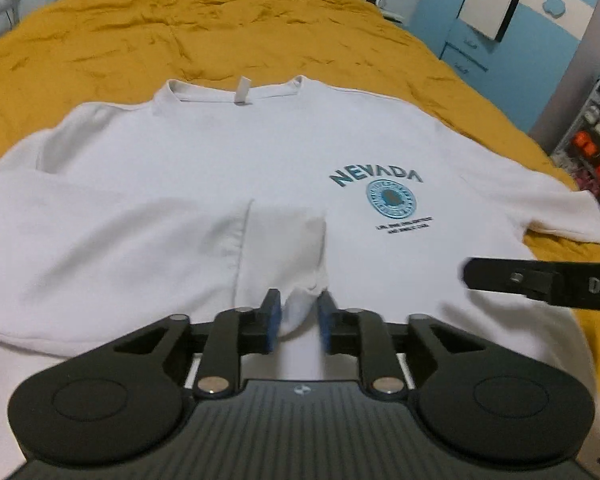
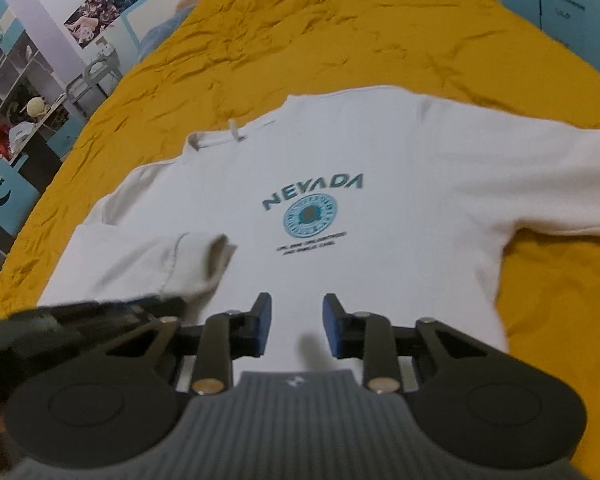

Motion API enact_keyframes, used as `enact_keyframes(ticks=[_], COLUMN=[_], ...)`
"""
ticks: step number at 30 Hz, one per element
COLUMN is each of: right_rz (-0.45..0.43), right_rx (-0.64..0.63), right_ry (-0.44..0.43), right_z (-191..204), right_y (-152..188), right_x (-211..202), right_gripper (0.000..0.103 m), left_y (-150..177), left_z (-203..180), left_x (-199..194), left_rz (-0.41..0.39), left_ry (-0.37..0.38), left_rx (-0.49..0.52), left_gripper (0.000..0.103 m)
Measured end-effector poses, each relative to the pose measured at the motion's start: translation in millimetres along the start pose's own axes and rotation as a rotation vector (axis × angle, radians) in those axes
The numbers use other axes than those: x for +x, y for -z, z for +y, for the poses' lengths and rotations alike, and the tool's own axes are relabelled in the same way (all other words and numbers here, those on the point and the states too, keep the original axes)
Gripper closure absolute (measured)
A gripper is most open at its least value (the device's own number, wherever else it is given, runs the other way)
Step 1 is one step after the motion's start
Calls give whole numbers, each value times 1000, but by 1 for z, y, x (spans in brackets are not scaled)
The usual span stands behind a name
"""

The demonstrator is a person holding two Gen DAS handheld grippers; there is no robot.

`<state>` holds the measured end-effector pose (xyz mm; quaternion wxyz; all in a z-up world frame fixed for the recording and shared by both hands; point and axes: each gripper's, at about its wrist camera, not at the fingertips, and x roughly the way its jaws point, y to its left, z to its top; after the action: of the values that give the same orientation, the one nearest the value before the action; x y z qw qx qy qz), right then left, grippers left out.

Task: Fold small clothes

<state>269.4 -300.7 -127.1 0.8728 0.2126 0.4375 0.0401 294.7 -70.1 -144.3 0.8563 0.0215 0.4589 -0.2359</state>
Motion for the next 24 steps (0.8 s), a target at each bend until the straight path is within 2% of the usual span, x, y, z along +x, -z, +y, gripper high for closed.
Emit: enact_keyframes(ticks=[2, 5, 6, 8, 10, 12, 15, 16, 18, 20, 24], right_rz=[13, 24, 32, 72, 113, 145, 150, 148, 153, 164, 88], right_rx=[34, 51, 47, 69, 135, 190, 226, 234, 242, 231, 93], right_ry=[-46, -100, -110, -152, -185, -186, -185, -190, -196, -190, -190], right_z=[3, 12, 16, 22, 21, 21, 21, 23, 30, 41, 84], right_y=[-3, -11, -13, -17, -19, -20, -19, -20, -21, -22, -44], right_x=[4, 12, 16, 32, 52, 74, 100, 106, 117, 124, 100], right_gripper=[63, 55, 54, 54, 54, 54, 56, 58, 70, 102, 103], left_y=[-3, -9, -8, -12, -12, -10, -1, -1, 5, 11, 19], left_z=[3, 15, 23, 42, 67, 96, 133, 140, 159, 172, 200], left_x=[-10, -41, -52, -64, -75, -84, -96, -101, -105, -110, -126], left_rz=[-16, -87, -107, -128, -145, -163, -196, -200, -202, -207, -238], left_ry=[42, 127, 130, 76, -19, -95, -157, -172, -199, -227, -282], left_rx=[-7, -32, -44, -69, -94, -138, -199, -216, -251, -275, -326], left_gripper=[67, 56, 55, 55, 55, 55, 55, 55, 55, 55, 55])
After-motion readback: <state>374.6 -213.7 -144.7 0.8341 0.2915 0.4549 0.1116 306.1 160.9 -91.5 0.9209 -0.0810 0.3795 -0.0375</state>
